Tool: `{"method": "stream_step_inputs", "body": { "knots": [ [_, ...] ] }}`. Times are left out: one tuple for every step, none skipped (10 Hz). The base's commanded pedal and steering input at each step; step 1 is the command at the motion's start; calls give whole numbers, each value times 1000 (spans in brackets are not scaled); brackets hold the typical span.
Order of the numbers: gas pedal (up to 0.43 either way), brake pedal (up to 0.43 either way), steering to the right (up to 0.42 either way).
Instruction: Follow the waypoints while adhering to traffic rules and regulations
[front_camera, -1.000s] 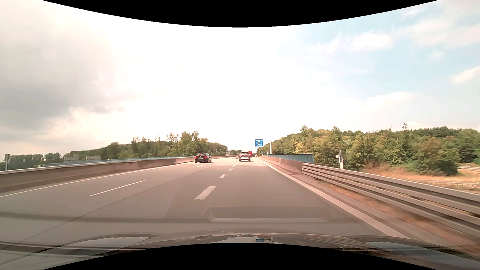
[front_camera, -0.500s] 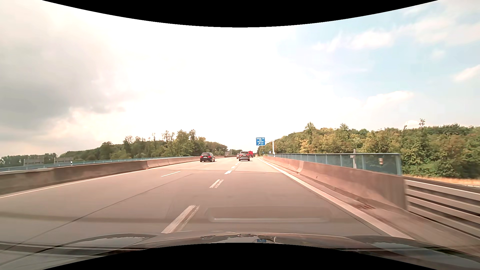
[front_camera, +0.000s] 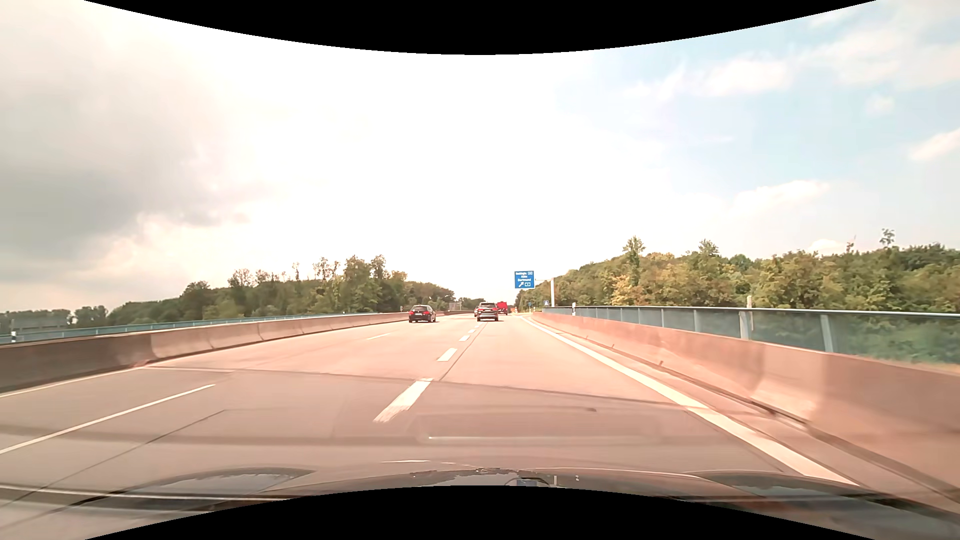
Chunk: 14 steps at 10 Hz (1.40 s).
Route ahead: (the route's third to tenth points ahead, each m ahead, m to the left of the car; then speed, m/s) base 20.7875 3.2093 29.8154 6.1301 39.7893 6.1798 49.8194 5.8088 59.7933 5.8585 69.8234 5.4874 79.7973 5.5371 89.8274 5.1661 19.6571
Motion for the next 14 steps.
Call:
{"method": "stream_step_inputs", "body": {
  "knots": [
    [248, 0, -3],
    [248, 0, -4],
    [240, 0, -5],
    [240, 0, -5],
    [228, 0, -5],
    [220, 0, -5],
    [220, 0, -5],
    [209, 0, -5],
    [197, 0, -5],
    [197, 0, -5],
    [197, 0, -5],
    [197, 0, -5],
    [197, 0, -5],
    [197, 0, -4]
  ]
}}
